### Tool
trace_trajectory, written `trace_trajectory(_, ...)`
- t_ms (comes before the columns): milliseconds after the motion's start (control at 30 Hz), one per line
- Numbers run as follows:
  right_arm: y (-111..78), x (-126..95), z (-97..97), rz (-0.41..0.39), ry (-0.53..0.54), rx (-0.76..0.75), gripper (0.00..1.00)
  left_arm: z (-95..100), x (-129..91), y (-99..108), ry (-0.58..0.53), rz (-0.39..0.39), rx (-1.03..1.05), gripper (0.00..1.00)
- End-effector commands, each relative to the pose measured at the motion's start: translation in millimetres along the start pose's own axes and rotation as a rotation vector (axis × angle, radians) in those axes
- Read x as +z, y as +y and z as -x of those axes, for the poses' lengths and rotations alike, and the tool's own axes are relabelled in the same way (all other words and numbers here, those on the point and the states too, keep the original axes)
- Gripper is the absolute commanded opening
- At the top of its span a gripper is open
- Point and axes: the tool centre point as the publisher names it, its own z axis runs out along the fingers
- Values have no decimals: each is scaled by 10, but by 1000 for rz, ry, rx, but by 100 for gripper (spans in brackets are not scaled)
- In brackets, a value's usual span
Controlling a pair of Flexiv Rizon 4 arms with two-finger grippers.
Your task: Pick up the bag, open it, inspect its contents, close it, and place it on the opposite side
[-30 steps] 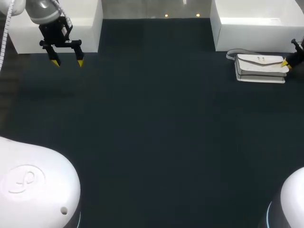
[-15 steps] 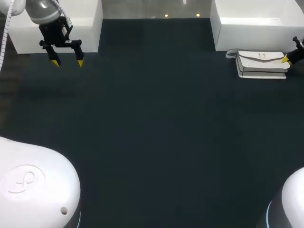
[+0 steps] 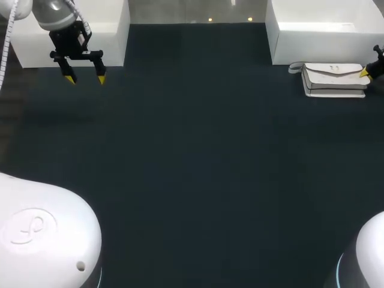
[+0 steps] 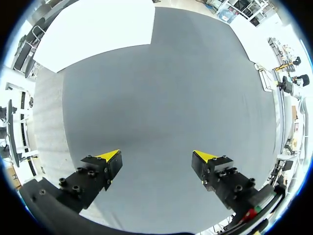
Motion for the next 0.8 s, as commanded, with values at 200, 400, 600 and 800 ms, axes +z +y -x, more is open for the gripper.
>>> trace_trajectory(200, 52, -156, 48, -402, -57, 2, 100, 2, -2, -4, 0, 1, 1, 100)
trace_trajectory(400, -65, -509, -66, -308, -205, -32, 100, 2, -2, -4, 0, 1, 1, 100)
trace_trajectory(600, -338, -716, -328, -228, -351, -93, 100, 2, -2, -4, 0, 1, 1, 100)
trace_trajectory(800, -541, -802, -483, -182, -434, -129, 100, 2, -2, -4, 0, 1, 1, 100)
